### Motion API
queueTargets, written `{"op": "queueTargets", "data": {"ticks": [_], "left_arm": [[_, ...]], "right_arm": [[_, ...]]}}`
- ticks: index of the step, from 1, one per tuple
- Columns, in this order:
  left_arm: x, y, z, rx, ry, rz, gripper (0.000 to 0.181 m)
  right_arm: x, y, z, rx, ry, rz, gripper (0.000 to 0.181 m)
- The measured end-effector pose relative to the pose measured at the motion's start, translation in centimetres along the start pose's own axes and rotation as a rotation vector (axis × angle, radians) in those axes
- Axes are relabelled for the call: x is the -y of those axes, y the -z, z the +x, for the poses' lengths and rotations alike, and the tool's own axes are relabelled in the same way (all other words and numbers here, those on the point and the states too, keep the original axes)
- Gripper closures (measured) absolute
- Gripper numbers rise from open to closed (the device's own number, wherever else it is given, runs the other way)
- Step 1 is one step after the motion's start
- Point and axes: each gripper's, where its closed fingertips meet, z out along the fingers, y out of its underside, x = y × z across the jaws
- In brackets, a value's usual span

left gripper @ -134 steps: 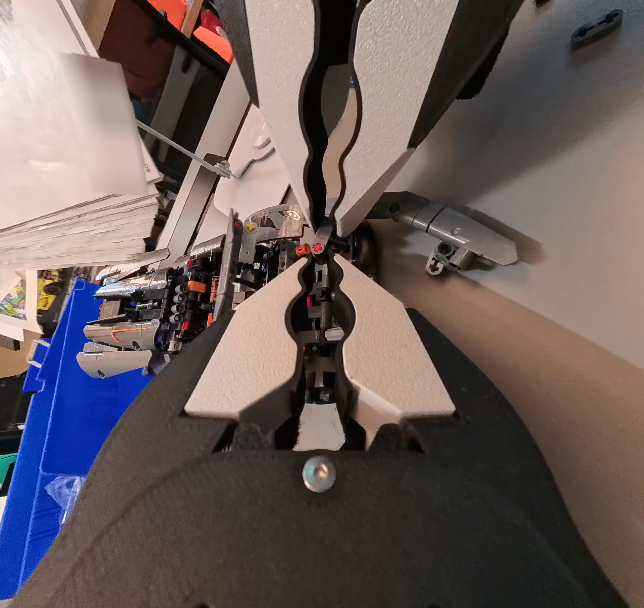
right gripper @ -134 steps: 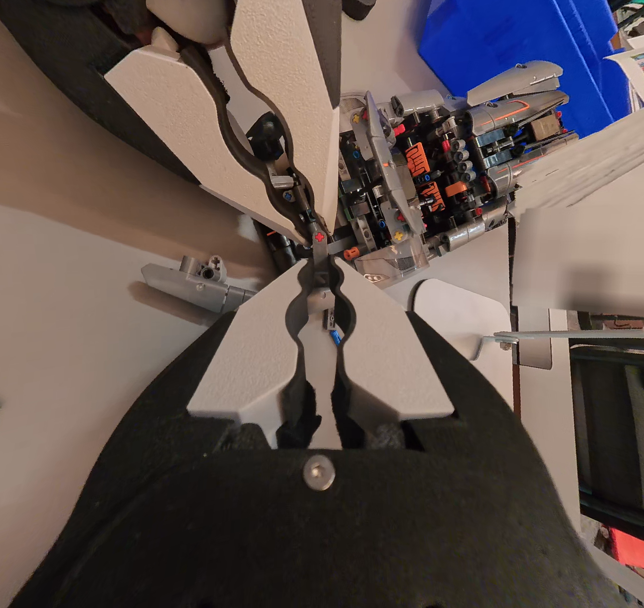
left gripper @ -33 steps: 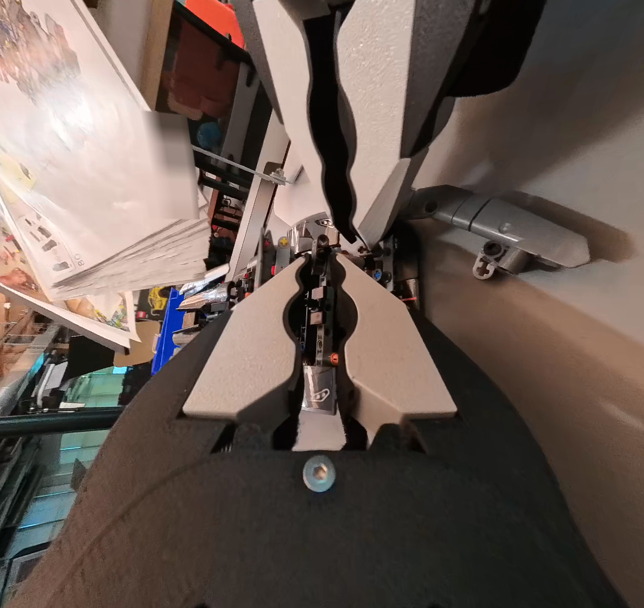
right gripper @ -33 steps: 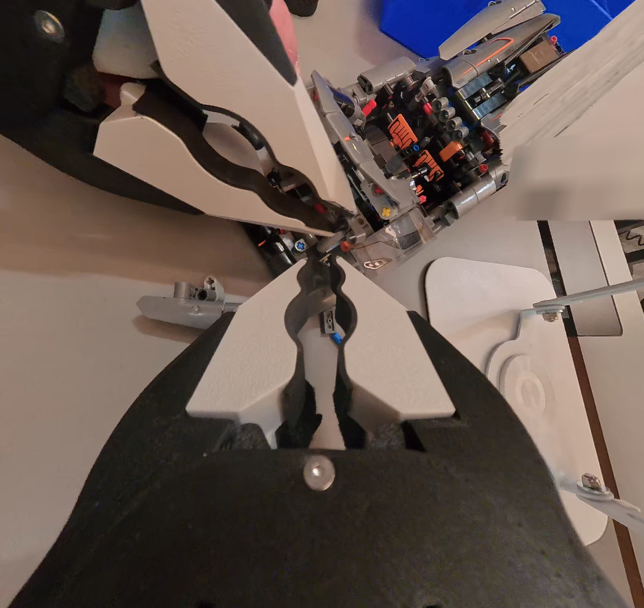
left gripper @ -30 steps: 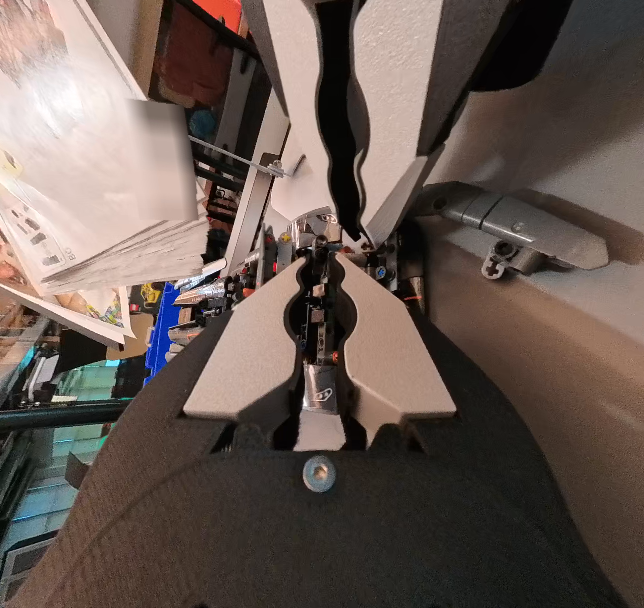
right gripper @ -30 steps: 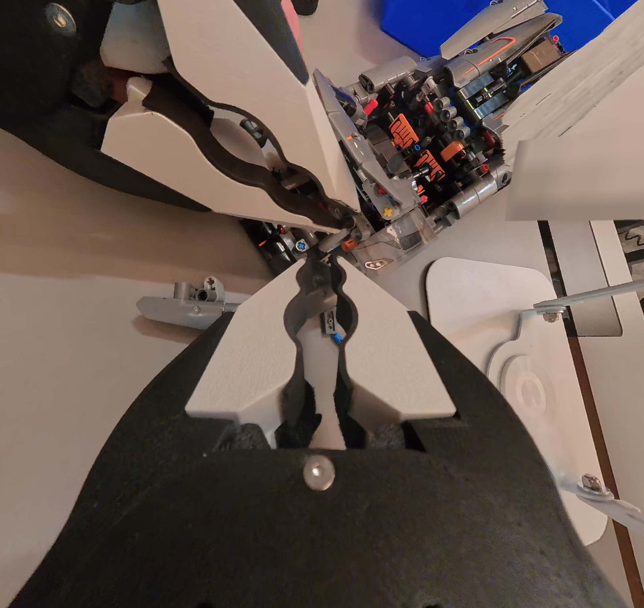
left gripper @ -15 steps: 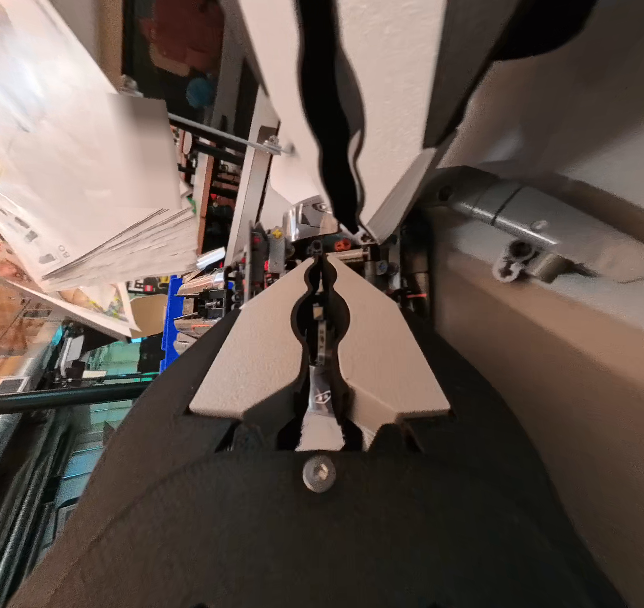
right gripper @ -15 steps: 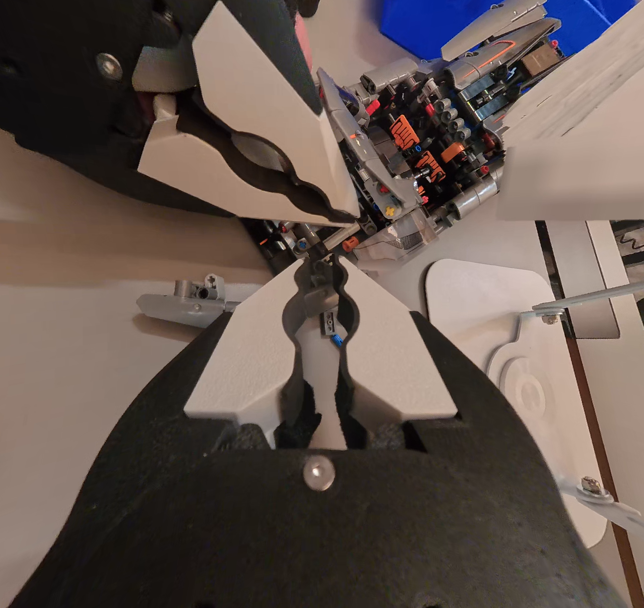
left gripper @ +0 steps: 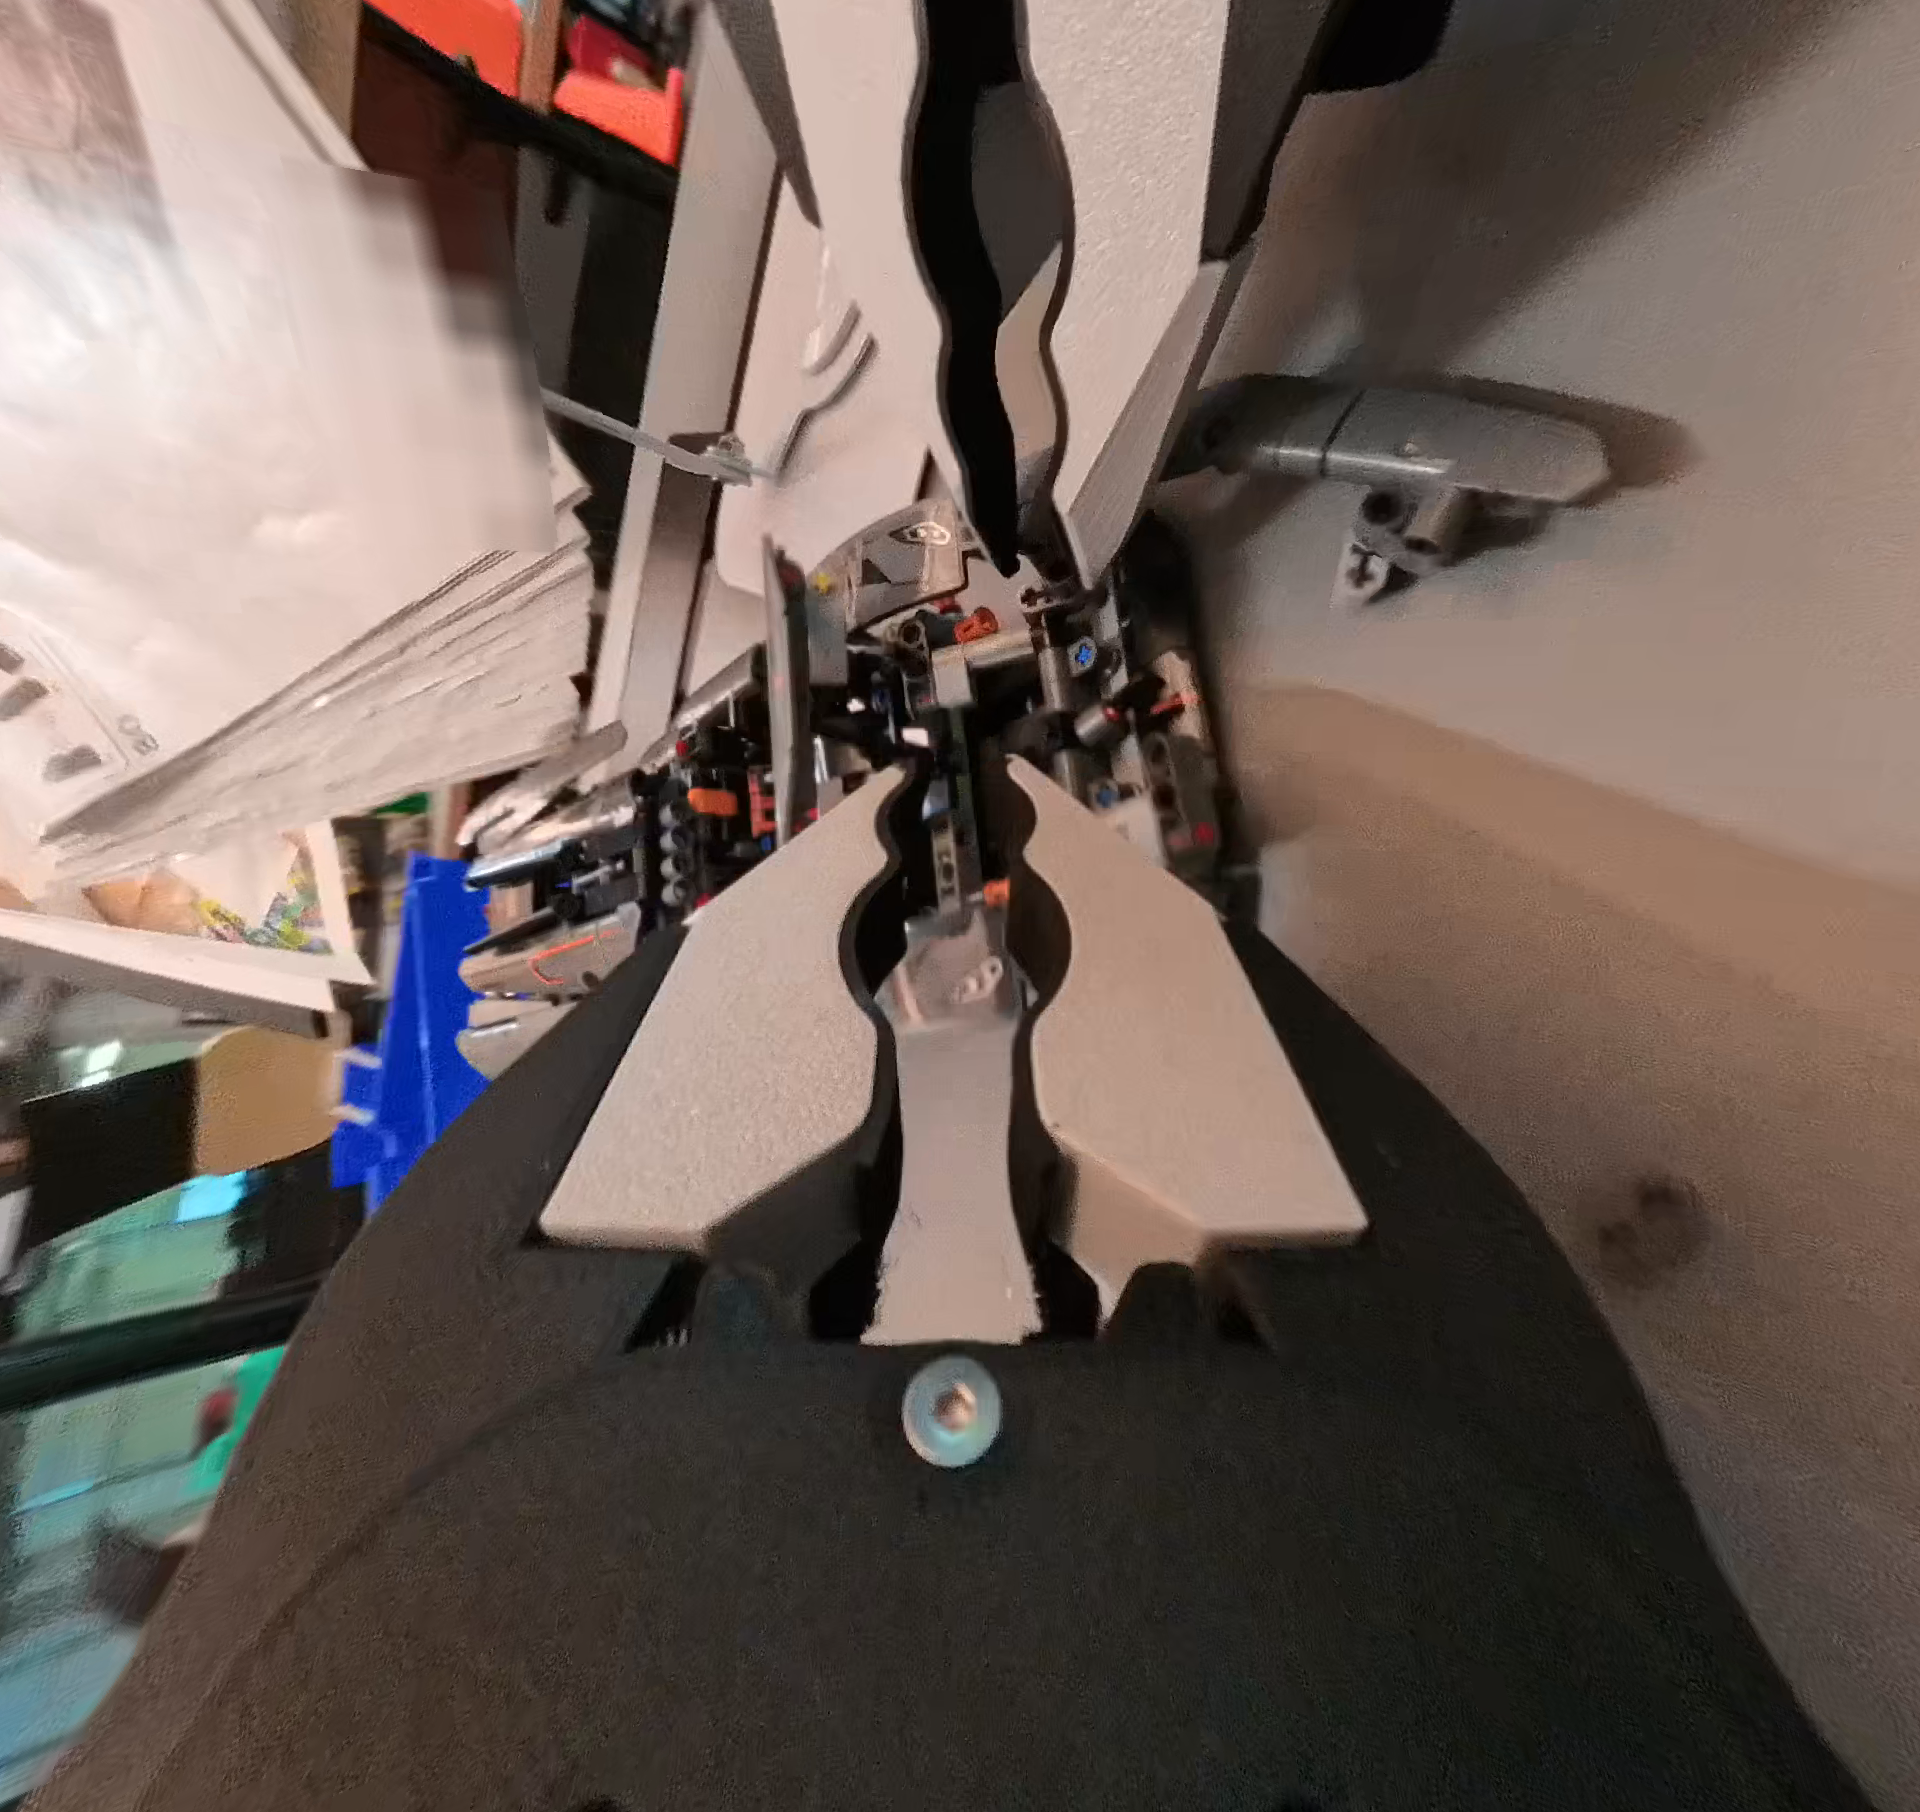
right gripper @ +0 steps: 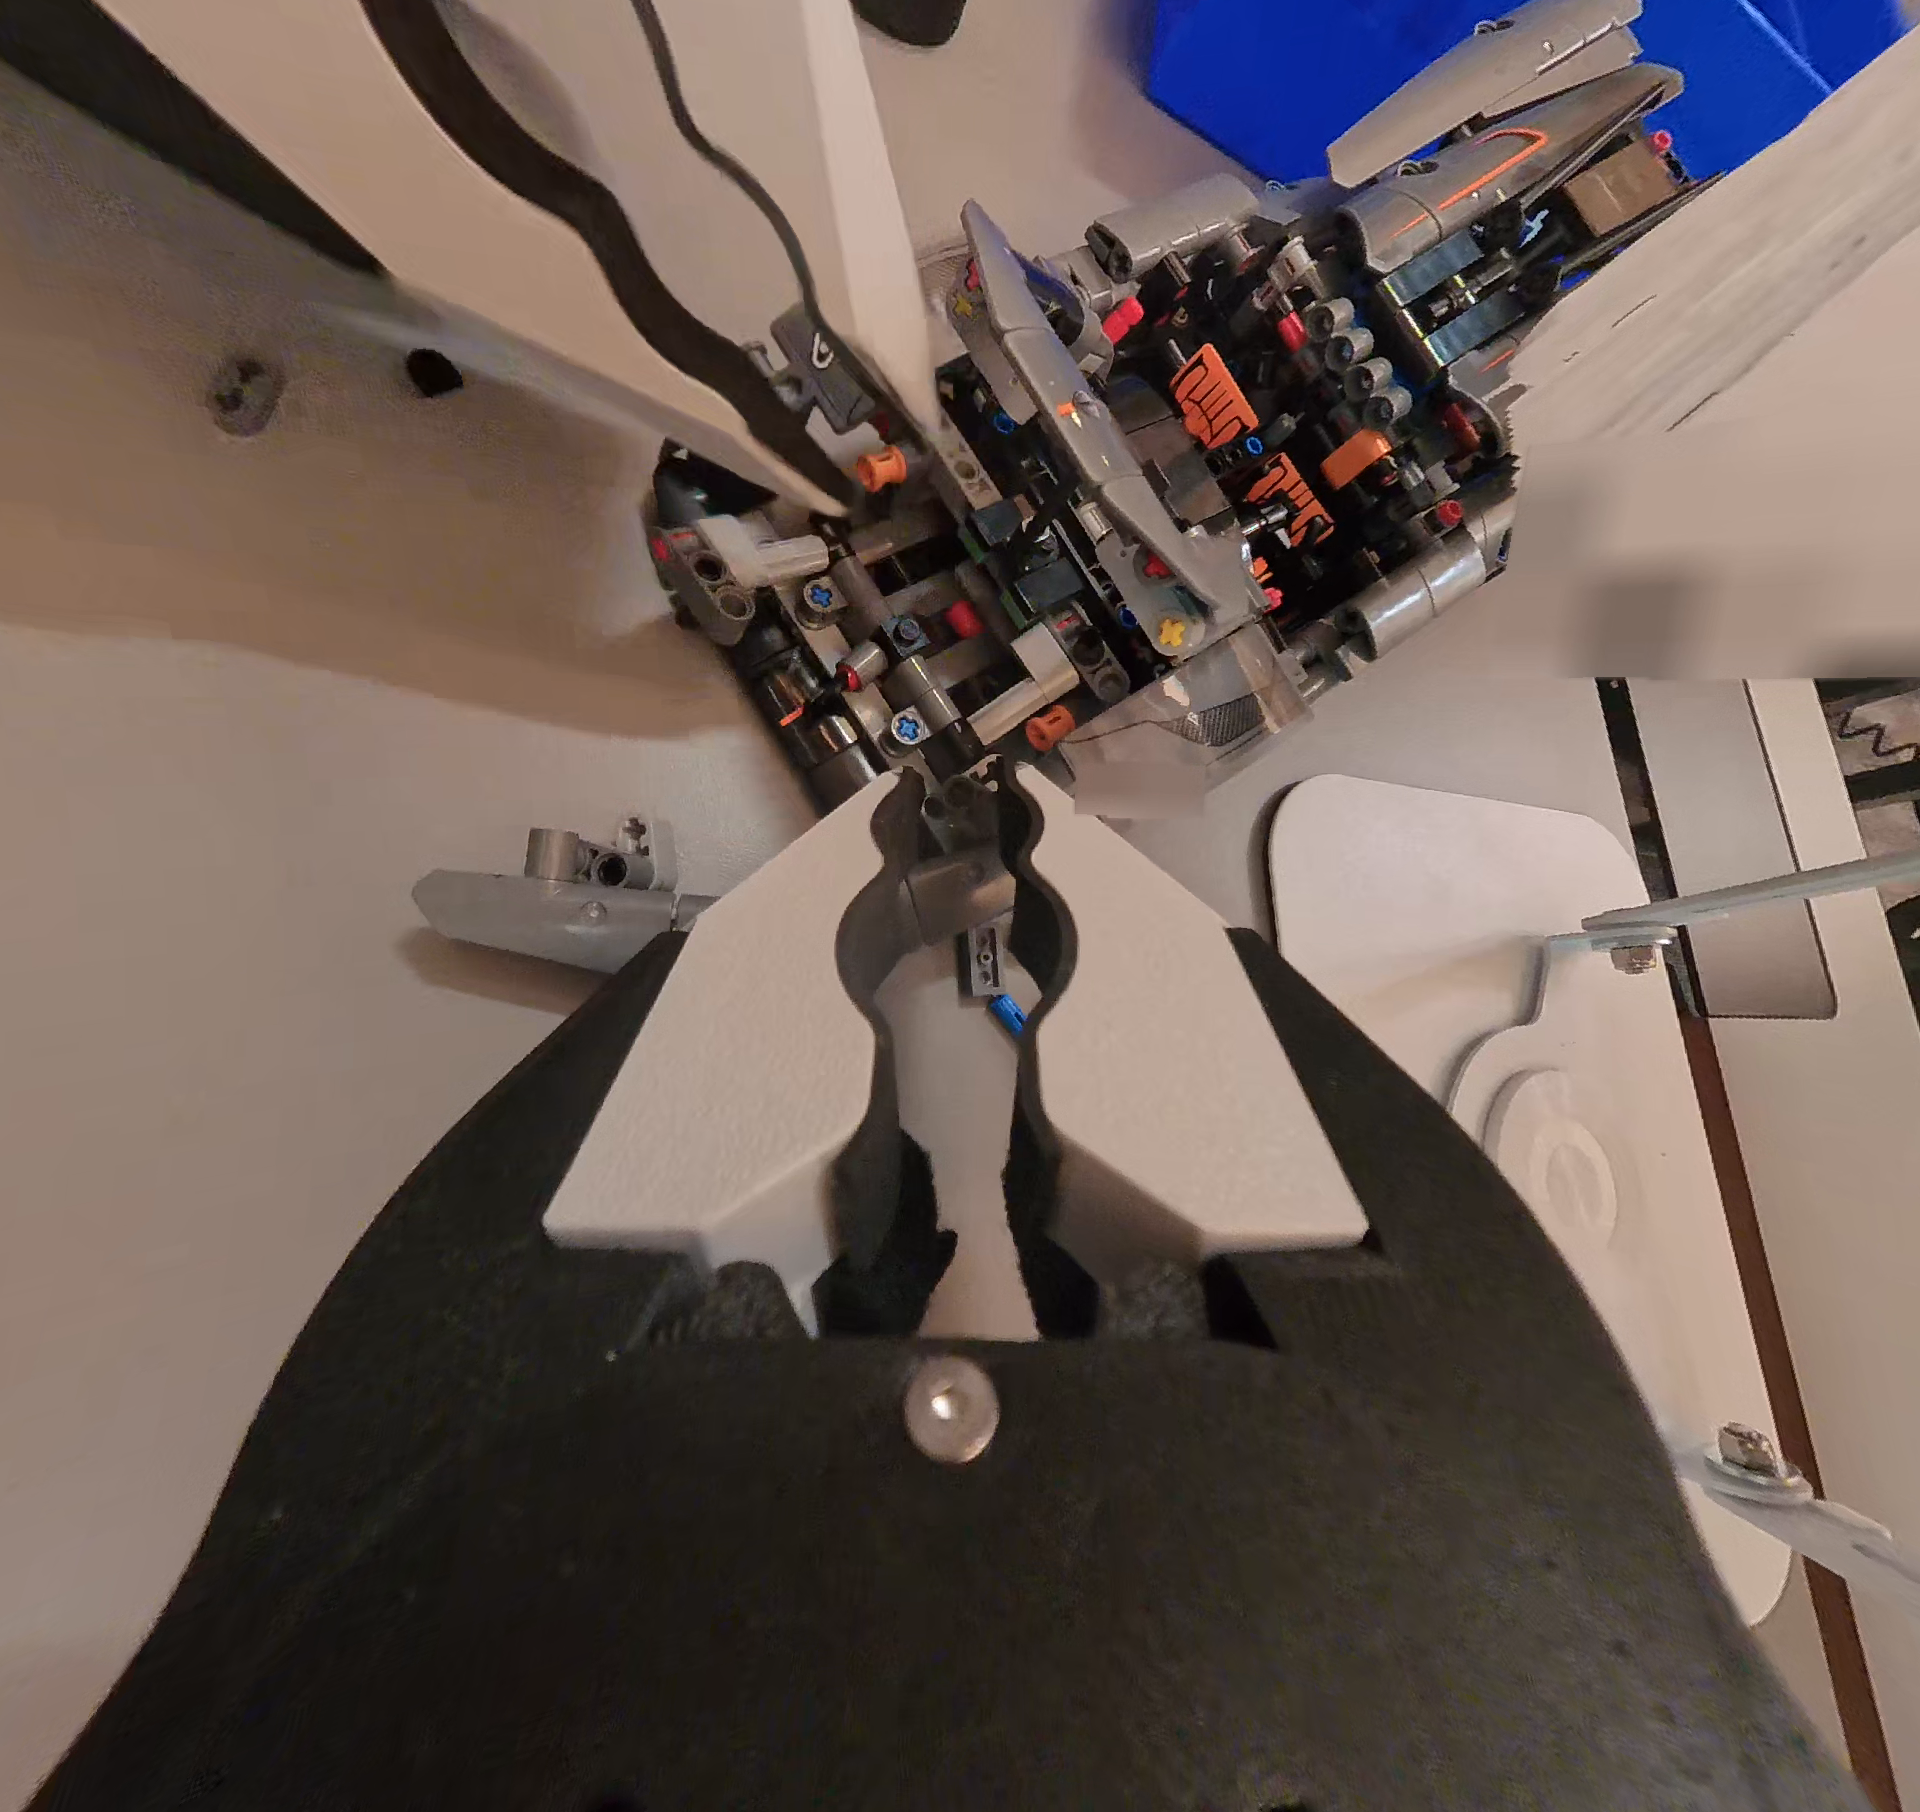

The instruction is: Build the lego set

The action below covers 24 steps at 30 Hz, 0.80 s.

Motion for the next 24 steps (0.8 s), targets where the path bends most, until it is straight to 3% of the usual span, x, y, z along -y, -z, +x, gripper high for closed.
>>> {"op": "queueTargets", "data": {"ticks": [5, 10, 16, 20, 24], "left_arm": [[-1.0, 2.1, 1.5, -0.083, 0.047, 0.052, 0.160], [-0.4, 1.4, 2.9, -0.093, 0.015, 0.047, 0.150], [-0.7, 0.5, 1.4, 0.038, 0.009, 0.002, 0.158], [0.4, 1.2, 3.1, -0.068, -0.015, 0.078, 0.147], [-0.2, 0.9, 3.2, -0.073, -0.009, 0.054, 0.142]], "right_arm": [[0.0, -0.1, 0.0, 0.001, -0.005, 0.004, 0.169], [0.0, -0.1, -0.1, -0.002, -0.003, 0.001, 0.168], [0.0, -0.1, -0.1, -0.003, 0.001, 0.001, 0.168], [0.0, 0.0, -0.1, -0.004, 0.005, -0.001, 0.168], [0.0, -0.1, -0.1, -0.005, 0.008, -0.001, 0.168]]}}
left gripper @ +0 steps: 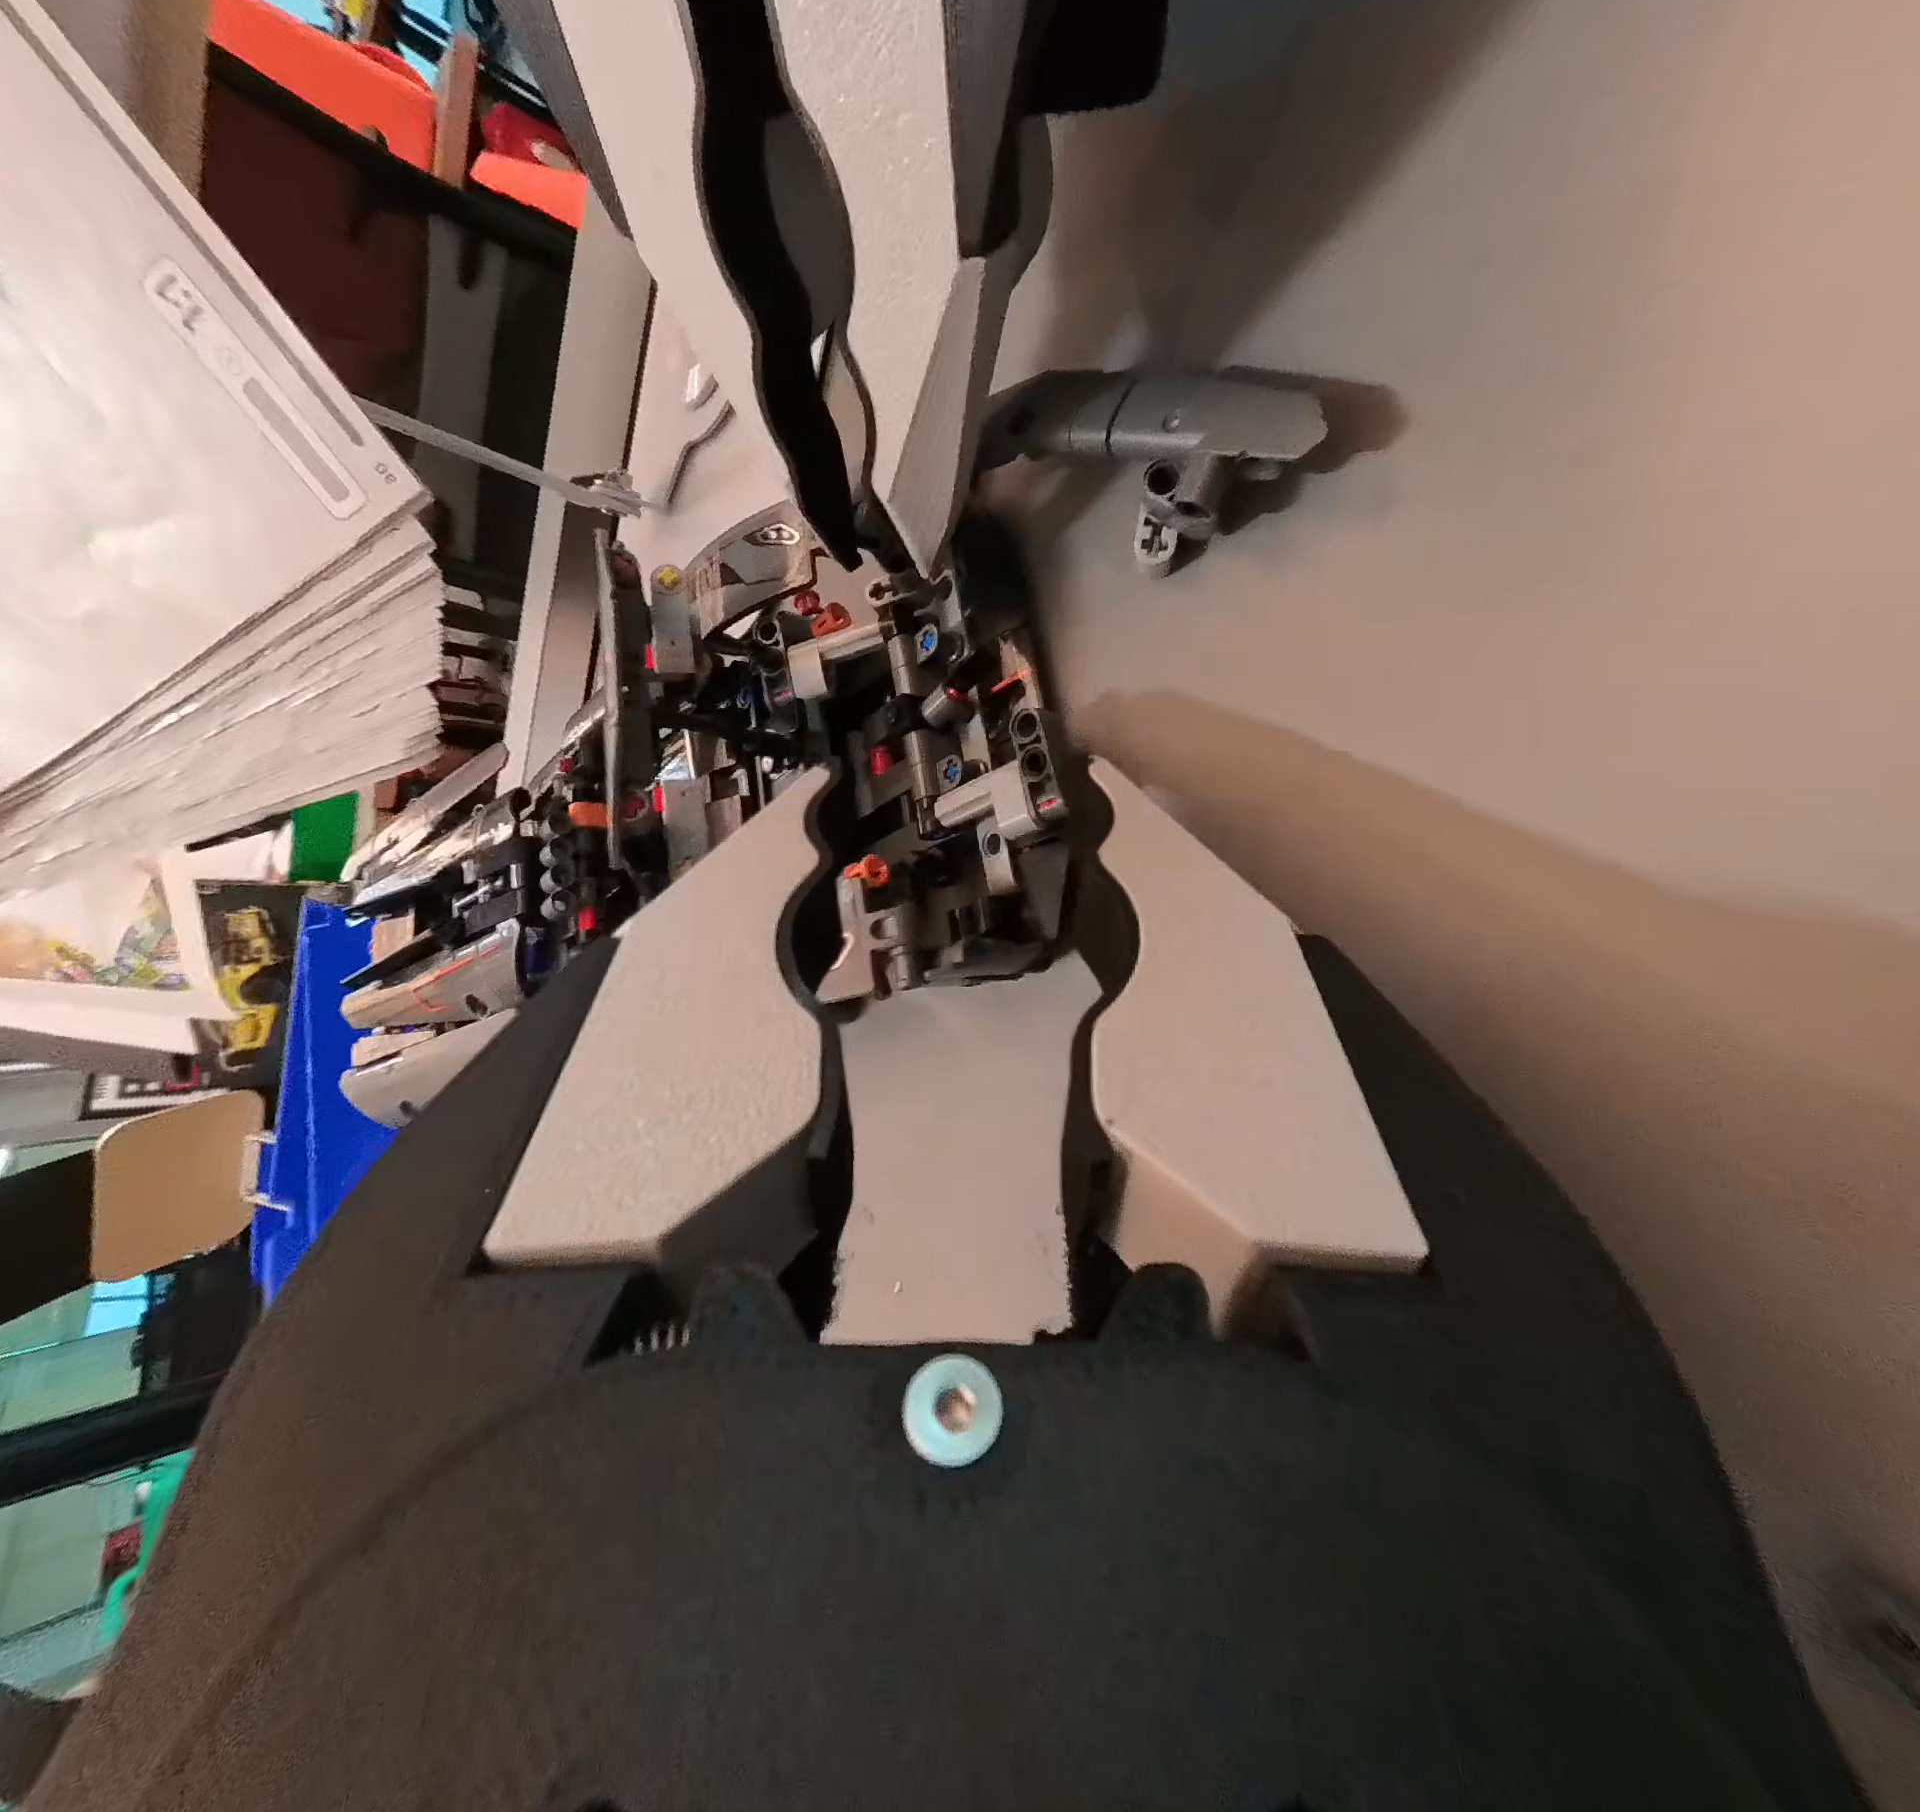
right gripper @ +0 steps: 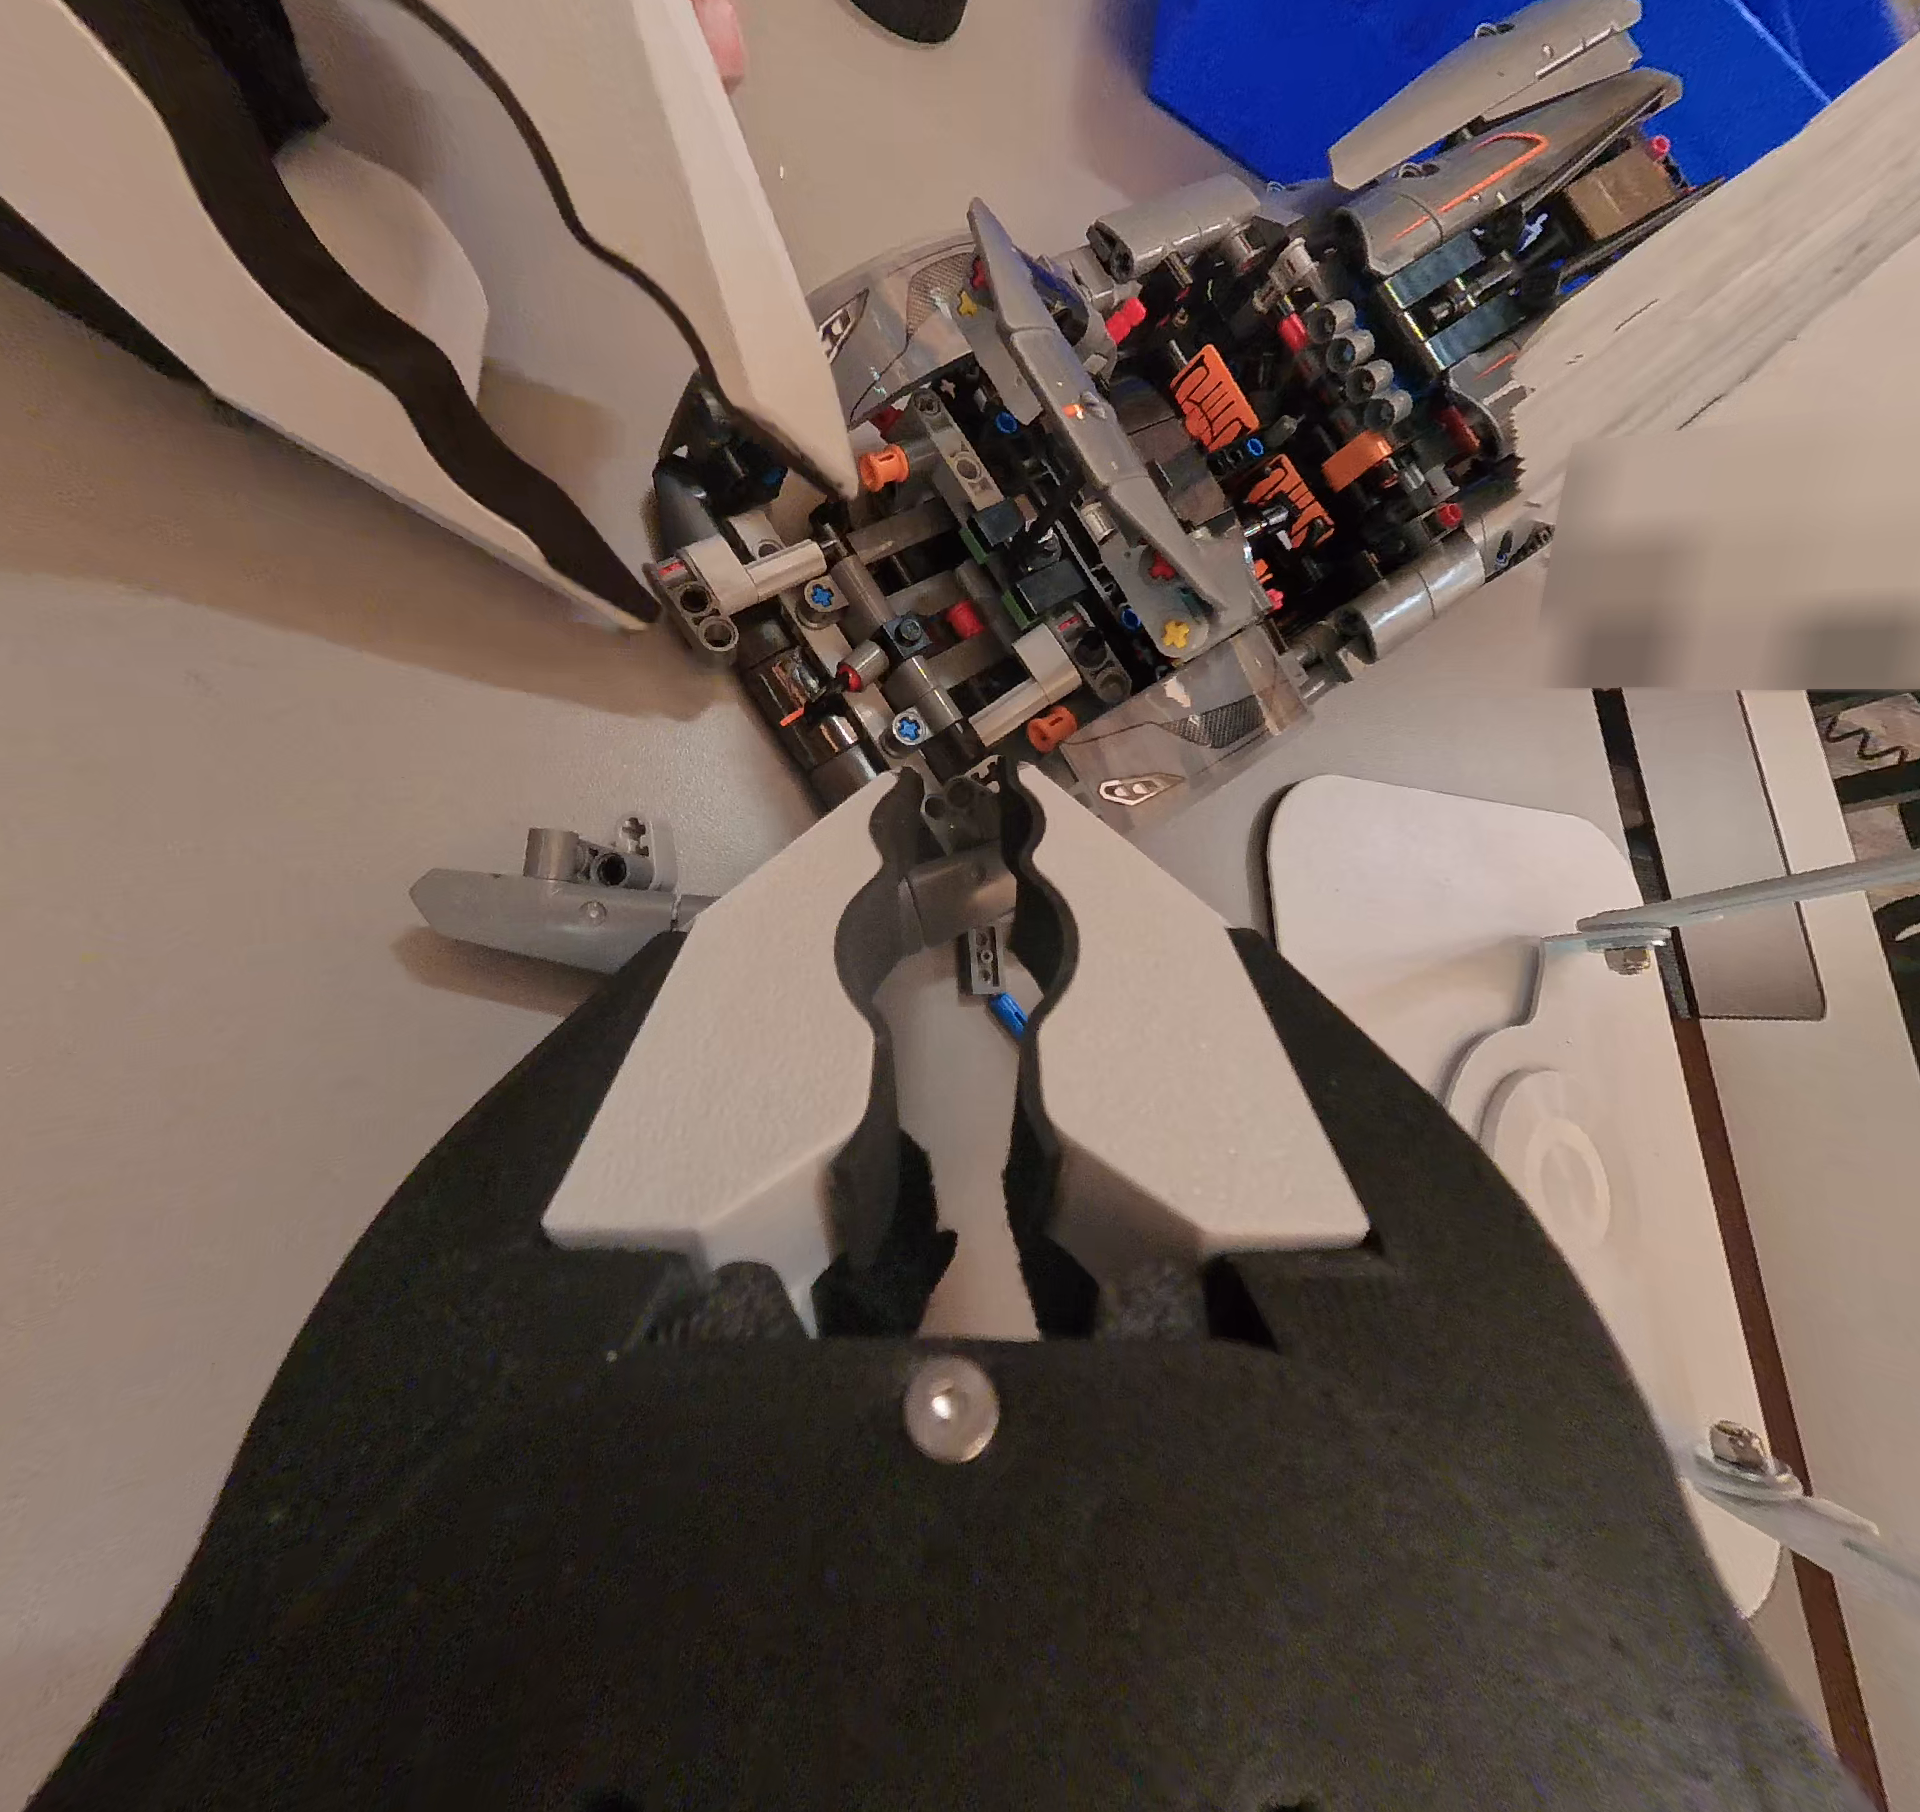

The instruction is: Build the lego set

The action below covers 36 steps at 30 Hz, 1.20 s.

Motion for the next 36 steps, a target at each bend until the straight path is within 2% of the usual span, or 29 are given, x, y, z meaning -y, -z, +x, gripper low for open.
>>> {"op": "queueTargets", "data": {"ticks": [4, 7, 11, 15, 19, 25, 31, 36], "left_arm": [[-0.6, -0.7, 0.6, 0.009, -0.053, -0.042, 0.145], [-0.6, -0.7, -0.1, 0.035, -0.018, -0.055, 0.138], [-0.1, -0.2, 0.0, 0.041, -0.039, -0.017, 0.153], [-0.1, 0.0, -0.8, 0.055, 0.019, 0.006, 0.151], [-0.3, 0.3, -2.4, 0.134, 0.037, 0.005, 0.163], [-2.7, -0.8, -4.2, 0.228, 0.090, -0.123, 0.177], [-2.0, -0.5, -4.0, 0.214, 0.072, -0.090, 0.176], [-2.5, -1.3, -3.8, 0.220, 0.054, -0.143, 0.181]], "right_arm": [[0.0, 0.0, 0.0, 0.000, -0.001, 0.000, 0.168], [-0.1, -0.1, 0.0, -0.003, -0.002, -0.003, 0.165], [-0.1, -0.1, 0.0, -0.003, -0.004, -0.002, 0.165], [-0.1, -0.2, 0.1, -0.005, -0.006, -0.006, 0.162], [-0.2, -0.2, 0.2, -0.006, -0.008, -0.006, 0.163], [-0.1, -0.2, 0.1, -0.007, -0.005, -0.006, 0.163], [-0.2, -0.1, 0.2, -0.006, -0.006, -0.003, 0.164], [-0.1, -0.2, 0.1, -0.007, -0.005, -0.005, 0.163]]}}
